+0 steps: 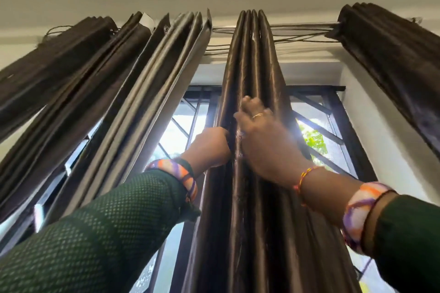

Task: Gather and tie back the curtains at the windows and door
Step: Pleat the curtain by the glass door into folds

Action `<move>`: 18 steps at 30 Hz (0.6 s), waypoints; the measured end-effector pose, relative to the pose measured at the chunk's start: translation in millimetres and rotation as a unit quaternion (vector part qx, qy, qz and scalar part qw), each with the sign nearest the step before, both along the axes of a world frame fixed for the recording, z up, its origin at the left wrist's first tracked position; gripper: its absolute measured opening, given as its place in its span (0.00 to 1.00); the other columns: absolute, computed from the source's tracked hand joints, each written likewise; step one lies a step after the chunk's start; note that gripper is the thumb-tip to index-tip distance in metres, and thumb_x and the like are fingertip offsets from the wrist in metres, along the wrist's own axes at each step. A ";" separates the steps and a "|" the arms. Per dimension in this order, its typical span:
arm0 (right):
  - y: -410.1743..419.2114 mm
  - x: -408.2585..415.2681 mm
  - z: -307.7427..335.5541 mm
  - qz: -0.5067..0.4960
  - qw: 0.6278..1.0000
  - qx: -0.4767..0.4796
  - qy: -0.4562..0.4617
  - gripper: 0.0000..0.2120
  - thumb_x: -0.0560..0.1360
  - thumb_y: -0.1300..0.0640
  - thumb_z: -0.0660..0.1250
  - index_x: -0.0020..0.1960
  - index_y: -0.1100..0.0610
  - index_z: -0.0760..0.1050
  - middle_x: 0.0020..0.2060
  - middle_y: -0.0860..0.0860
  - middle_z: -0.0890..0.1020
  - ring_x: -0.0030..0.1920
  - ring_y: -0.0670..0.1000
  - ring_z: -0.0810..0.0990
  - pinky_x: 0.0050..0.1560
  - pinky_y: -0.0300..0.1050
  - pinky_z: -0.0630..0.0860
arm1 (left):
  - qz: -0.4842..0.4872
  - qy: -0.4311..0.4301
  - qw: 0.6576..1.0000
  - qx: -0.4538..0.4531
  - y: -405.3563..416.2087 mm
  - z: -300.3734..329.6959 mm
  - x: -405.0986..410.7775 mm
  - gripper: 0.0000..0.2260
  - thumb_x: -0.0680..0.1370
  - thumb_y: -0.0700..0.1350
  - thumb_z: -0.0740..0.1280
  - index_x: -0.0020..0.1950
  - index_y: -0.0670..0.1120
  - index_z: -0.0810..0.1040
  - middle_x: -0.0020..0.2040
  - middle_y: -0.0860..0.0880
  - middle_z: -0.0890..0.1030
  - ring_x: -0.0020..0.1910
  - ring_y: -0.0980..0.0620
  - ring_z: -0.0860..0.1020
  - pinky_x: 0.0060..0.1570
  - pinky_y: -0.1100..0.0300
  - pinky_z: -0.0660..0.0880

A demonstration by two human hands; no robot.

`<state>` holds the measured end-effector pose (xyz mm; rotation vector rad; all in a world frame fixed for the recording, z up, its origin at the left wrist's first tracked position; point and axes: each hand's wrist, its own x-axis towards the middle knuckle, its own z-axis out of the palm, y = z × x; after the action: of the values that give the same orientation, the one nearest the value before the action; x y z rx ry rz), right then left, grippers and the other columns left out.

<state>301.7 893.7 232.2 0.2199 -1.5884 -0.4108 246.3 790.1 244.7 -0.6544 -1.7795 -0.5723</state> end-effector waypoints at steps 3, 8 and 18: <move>-9.6 -8.6 -32.8 0.090 0.987 -0.072 -0.111 0.26 0.76 0.64 0.58 0.72 0.56 0.57 0.75 0.54 0.56 0.70 0.58 0.67 0.64 0.51 0.68 | -0.012 -0.011 0.999 0.029 3.6 -21.4 -9.8 0.08 0.75 0.40 0.63 0.51 0.41 0.78 0.47 0.43 0.80 0.46 0.44 0.77 0.41 0.60 0.67; -6.9 -23.4 -83.3 0.136 0.937 -0.234 -0.221 0.44 0.76 0.56 0.64 0.76 0.59 0.34 0.76 0.62 0.44 0.73 0.61 0.59 0.67 0.51 0.64 | -0.079 -0.055 0.992 0.083 -0.4 -80.9 -24.1 0.16 0.68 0.33 0.64 0.51 0.45 0.81 0.51 0.45 0.82 0.53 0.47 0.79 0.54 0.55 0.75; -3.0 -60.1 -220.3 0.144 0.871 -0.373 -0.284 0.43 0.75 0.67 0.59 0.74 0.59 0.29 0.60 0.59 0.76 0.59 0.60 0.76 0.55 0.48 0.72 | -0.050 -0.202 0.970 0.128 -6.1 -237.1 -38.3 0.21 0.69 0.30 0.59 0.56 0.45 0.80 0.57 0.46 0.81 0.58 0.49 0.77 0.54 0.65 0.69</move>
<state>241.6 890.8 11.9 -0.0340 -2.1295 0.5676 208.0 784.0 7.6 -0.4713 -2.0069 -1.0433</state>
